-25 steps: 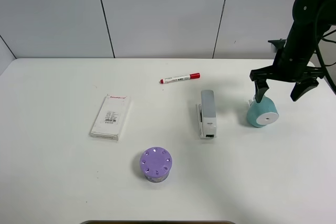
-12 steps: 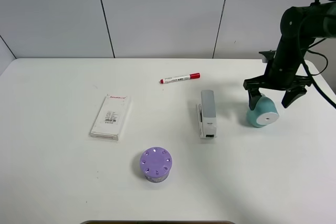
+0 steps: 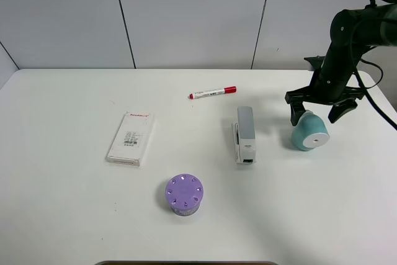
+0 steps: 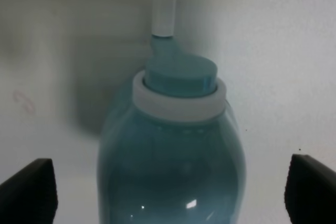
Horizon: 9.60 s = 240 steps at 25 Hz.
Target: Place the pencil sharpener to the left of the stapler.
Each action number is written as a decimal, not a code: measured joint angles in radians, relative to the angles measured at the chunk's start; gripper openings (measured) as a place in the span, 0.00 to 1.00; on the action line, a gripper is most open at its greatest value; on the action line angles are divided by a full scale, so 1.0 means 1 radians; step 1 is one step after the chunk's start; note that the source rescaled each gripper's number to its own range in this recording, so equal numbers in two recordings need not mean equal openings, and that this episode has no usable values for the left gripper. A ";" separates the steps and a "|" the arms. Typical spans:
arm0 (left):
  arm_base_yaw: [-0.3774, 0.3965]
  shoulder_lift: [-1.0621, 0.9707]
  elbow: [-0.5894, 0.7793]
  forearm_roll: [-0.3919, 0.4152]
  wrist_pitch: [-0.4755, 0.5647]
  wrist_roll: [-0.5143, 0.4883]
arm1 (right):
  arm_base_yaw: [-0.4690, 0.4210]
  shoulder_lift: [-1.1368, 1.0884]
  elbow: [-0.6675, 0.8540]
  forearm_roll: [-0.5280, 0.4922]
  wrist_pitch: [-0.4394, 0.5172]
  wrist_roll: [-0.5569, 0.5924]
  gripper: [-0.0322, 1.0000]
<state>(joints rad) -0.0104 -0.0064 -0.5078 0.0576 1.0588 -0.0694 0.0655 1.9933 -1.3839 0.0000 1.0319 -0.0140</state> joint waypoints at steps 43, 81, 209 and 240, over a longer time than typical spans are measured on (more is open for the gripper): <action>0.000 0.000 0.000 0.000 0.000 0.000 | -0.007 0.155 -0.003 0.013 0.003 -0.023 0.03; 0.000 0.000 0.000 0.000 0.000 0.000 | -0.007 -0.060 -0.027 0.026 0.027 -0.010 0.03; 0.000 0.000 0.000 0.000 0.000 0.000 | 0.561 -0.028 -0.337 0.127 0.179 -0.007 0.70; 0.000 0.000 0.000 0.000 0.000 0.000 | 0.563 -0.805 -0.047 -0.063 0.190 0.076 0.70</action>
<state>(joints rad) -0.0104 -0.0064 -0.5078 0.0576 1.0588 -0.0694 0.6281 1.1886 -1.4305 -0.0627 1.2214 0.0624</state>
